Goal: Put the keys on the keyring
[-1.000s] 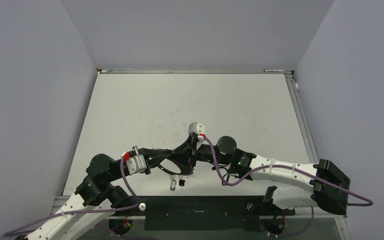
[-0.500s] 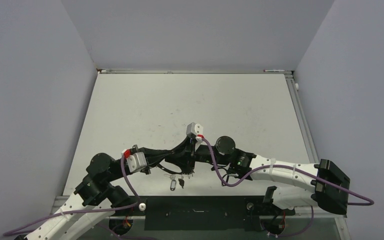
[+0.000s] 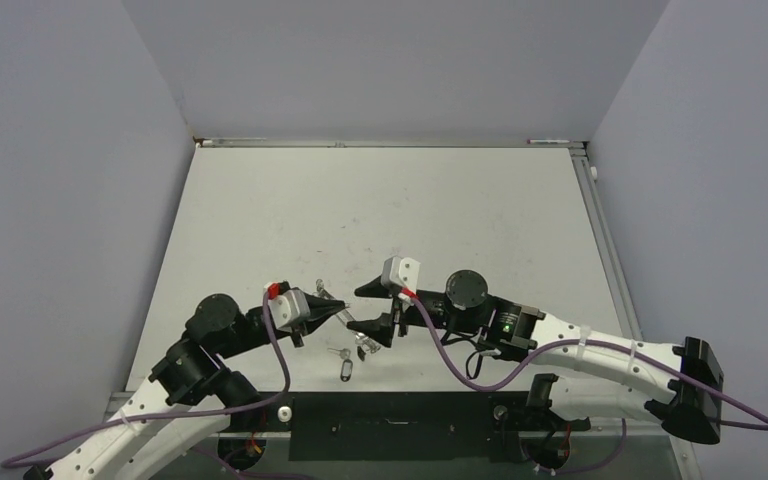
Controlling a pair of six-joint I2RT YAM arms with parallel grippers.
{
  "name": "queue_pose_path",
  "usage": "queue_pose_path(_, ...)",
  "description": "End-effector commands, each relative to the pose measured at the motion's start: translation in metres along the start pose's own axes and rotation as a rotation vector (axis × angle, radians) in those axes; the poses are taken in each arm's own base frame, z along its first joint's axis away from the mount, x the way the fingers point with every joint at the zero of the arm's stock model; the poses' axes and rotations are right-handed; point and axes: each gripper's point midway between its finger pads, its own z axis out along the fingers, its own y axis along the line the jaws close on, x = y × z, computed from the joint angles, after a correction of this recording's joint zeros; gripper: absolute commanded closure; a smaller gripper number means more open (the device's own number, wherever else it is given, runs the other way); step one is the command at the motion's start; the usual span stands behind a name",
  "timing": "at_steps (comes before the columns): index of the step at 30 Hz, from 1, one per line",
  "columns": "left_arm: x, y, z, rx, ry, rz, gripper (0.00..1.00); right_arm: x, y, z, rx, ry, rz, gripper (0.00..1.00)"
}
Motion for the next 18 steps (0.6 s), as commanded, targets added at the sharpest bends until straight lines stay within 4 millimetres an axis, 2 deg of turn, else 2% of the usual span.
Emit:
queue_pose_path(1,-0.035,0.006,-0.003,-0.025,-0.057,0.016,1.00,-0.005,-0.014,-0.013,0.062,0.048,-0.175,0.44)
queue_pose_path(6,-0.032,0.008,-0.001,-0.026,-0.017,0.002,1.00,0.006,-0.015,-0.014,0.037,0.079,-0.269,0.49)
queue_pose_path(13,-0.029,0.008,-0.002,-0.023,0.011,0.009,1.00,0.000,-0.015,-0.005,0.017,0.051,-0.329,0.58)
queue_pose_path(18,-0.029,0.007,-0.002,-0.019,0.009,0.006,1.00,0.003,-0.013,0.006,-0.015,0.062,-0.329,0.59)
